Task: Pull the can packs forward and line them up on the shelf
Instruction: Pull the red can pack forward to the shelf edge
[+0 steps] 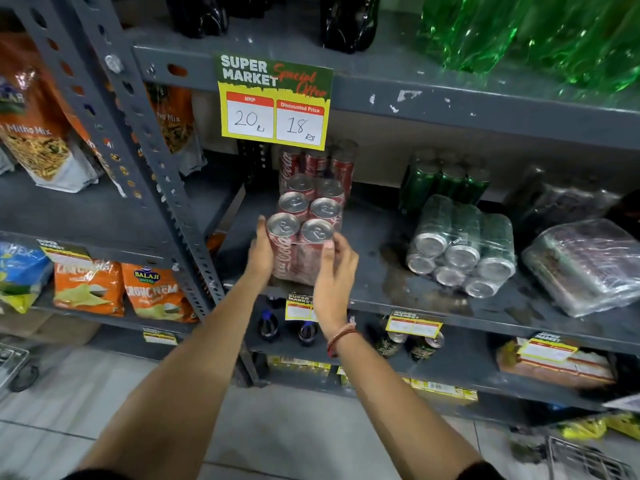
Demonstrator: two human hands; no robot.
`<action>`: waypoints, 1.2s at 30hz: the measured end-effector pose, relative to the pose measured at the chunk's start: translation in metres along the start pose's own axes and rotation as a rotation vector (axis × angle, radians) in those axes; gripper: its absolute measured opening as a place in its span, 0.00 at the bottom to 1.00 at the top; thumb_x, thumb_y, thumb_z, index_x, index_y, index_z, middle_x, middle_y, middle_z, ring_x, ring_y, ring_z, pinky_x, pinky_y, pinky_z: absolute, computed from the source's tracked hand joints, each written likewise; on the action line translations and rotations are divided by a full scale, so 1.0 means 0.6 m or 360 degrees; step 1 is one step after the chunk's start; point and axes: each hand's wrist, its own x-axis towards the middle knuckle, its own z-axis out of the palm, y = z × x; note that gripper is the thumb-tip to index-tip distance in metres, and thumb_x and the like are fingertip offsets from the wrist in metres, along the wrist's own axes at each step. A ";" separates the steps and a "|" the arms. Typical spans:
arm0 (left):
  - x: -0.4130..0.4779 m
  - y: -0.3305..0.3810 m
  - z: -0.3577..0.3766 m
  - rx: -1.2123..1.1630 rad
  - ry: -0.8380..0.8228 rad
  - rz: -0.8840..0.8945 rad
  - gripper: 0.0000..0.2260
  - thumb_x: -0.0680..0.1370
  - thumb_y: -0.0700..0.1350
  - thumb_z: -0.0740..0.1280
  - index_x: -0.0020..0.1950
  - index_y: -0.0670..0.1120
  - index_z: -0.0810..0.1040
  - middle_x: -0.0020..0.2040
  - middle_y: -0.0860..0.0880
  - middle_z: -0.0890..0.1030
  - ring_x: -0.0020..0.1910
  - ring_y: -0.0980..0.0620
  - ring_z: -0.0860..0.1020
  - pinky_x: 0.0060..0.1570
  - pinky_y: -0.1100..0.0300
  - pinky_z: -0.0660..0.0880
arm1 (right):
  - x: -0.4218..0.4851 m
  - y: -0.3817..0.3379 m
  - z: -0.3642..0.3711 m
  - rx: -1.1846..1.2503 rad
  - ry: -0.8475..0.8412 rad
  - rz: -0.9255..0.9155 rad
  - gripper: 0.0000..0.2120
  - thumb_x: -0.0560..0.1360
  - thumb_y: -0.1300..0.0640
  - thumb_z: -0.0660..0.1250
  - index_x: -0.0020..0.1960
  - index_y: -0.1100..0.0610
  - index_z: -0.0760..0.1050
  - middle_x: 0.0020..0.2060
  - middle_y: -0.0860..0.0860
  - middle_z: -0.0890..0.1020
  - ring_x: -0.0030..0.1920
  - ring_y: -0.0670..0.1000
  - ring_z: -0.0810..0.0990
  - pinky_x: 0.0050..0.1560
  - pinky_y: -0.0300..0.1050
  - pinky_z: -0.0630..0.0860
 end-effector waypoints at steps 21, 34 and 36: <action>-0.017 -0.044 -0.022 0.0714 -0.0102 0.0415 0.36 0.73 0.48 0.71 0.76 0.44 0.56 0.71 0.42 0.71 0.68 0.43 0.71 0.68 0.48 0.66 | 0.190 0.005 -0.039 -0.0527 -0.0388 -0.0104 0.26 0.75 0.49 0.67 0.70 0.54 0.66 0.67 0.58 0.69 0.67 0.55 0.69 0.69 0.48 0.65; 0.011 -0.047 -0.044 0.0648 -0.0003 0.0450 0.21 0.75 0.41 0.68 0.68 0.39 0.70 0.64 0.41 0.77 0.63 0.45 0.75 0.61 0.59 0.70 | 0.135 0.010 -0.069 -0.0779 -0.0326 -0.0242 0.29 0.74 0.51 0.68 0.72 0.54 0.61 0.65 0.58 0.67 0.65 0.57 0.70 0.66 0.50 0.68; -0.030 -0.074 -0.007 0.0423 0.0378 0.0447 0.12 0.76 0.40 0.67 0.57 0.37 0.75 0.55 0.39 0.81 0.56 0.42 0.78 0.54 0.60 0.71 | 0.143 -0.003 -0.109 -0.0724 -0.0187 -0.0247 0.27 0.73 0.54 0.69 0.69 0.56 0.65 0.63 0.59 0.69 0.62 0.57 0.73 0.64 0.50 0.71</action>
